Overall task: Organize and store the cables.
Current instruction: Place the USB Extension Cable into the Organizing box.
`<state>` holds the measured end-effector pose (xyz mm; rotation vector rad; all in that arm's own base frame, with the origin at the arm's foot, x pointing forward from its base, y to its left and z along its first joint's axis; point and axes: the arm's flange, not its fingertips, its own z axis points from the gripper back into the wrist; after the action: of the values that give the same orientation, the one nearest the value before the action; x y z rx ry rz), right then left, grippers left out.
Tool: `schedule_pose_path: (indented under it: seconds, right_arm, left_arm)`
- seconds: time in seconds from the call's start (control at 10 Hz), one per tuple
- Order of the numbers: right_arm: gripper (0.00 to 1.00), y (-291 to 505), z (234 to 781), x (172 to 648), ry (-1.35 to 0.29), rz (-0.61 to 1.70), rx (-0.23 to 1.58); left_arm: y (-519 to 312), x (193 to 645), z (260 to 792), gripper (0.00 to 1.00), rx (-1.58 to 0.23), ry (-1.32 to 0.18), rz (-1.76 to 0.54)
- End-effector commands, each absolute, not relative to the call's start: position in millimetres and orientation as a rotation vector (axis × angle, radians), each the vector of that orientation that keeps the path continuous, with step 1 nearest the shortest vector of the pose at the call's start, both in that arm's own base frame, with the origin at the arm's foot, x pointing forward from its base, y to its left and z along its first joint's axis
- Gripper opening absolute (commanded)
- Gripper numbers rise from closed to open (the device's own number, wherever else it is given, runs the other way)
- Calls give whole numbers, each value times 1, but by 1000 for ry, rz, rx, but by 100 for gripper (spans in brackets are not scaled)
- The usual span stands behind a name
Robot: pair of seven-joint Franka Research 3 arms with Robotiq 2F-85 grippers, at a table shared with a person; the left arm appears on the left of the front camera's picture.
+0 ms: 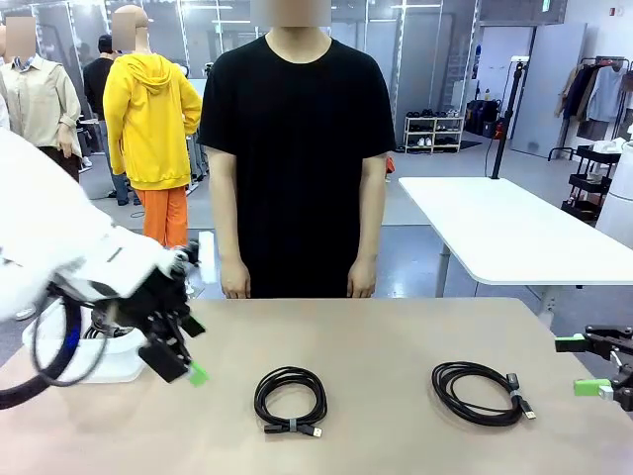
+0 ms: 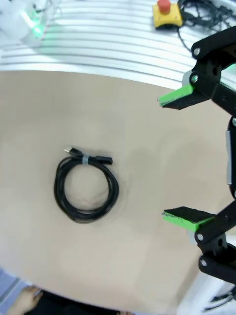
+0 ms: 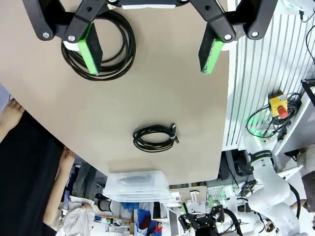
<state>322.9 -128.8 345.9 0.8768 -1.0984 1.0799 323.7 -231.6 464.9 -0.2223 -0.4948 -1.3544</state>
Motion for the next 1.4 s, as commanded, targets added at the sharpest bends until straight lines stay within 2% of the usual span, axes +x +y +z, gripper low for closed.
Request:
schedule_pose_path:
  seconds: [0.0,0.1,0.5,0.8,1.3]
  right_arm:
    - [100,-128,351,324,-1100,1079,874]
    - [100,-128,351,324,-1100,1079,874]
    - [100,-128,351,324,-1100,1079,874]
    - [100,-128,351,324,-1100,1079,874]
    - [100,-128,351,324,-1100,1079,874]
  left_arm:
    - [-263,347,453,100,-160,-451,-1350]
    - [-278,351,441,100,-187,-429,-1353]
    - [-330,365,393,100,-106,-352,-1420]
    - [-350,365,379,100,-99,-289,-1466]
    - [-386,394,344,100,-20,-196,-1492]
